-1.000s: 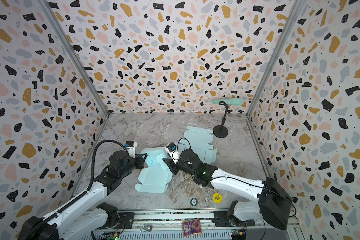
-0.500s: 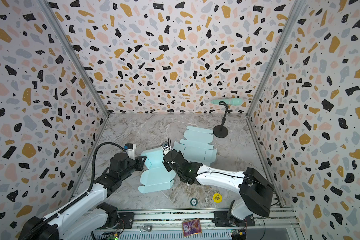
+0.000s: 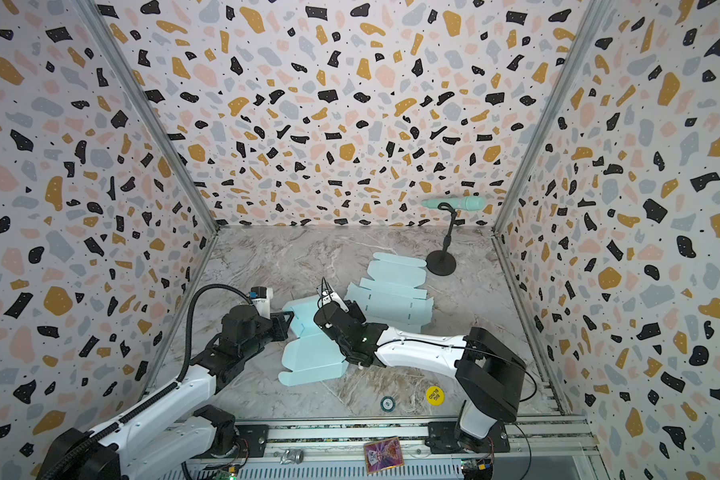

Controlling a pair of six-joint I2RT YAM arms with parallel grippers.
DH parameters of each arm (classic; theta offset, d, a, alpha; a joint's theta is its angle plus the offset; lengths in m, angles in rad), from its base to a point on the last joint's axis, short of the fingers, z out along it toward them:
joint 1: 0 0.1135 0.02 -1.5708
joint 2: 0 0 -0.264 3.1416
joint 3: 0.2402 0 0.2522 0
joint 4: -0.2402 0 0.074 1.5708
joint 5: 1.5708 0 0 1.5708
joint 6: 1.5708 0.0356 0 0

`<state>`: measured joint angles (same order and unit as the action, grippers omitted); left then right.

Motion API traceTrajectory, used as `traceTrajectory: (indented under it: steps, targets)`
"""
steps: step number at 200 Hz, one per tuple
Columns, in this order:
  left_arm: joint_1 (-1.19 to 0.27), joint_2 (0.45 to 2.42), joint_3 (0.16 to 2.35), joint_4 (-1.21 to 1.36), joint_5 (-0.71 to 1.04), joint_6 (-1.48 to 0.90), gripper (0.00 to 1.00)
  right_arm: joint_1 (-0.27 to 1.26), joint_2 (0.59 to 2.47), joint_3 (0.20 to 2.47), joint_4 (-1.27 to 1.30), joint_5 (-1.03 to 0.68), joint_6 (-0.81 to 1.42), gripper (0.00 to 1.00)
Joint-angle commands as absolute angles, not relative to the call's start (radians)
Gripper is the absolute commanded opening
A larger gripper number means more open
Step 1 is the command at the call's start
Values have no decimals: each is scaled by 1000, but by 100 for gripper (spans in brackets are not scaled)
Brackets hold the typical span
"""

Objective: Fold the paper box

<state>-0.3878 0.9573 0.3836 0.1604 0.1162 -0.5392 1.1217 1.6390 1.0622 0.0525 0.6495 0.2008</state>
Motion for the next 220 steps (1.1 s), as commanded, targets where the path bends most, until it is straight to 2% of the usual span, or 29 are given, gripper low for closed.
traceTrajectory:
  steps: [1,75,120,180,220]
  targets:
    - [-410,951,384,304,238,-546,0,1134,1692,1113,-24,716,186,16]
    - [-429,958,371,349,239,-578,0,1143,1793,1180,-54,882,186,8]
    - [-433,969,360,365,217,-586,0,1147,1803,1181,-45,922,194,17]
    - [-433,983,350,377,201,-591,0,1144,1821,1172,-16,932,182,8]
    - [-433,983,341,386,184,-598,0,1163,1798,1156,8,956,172,20]
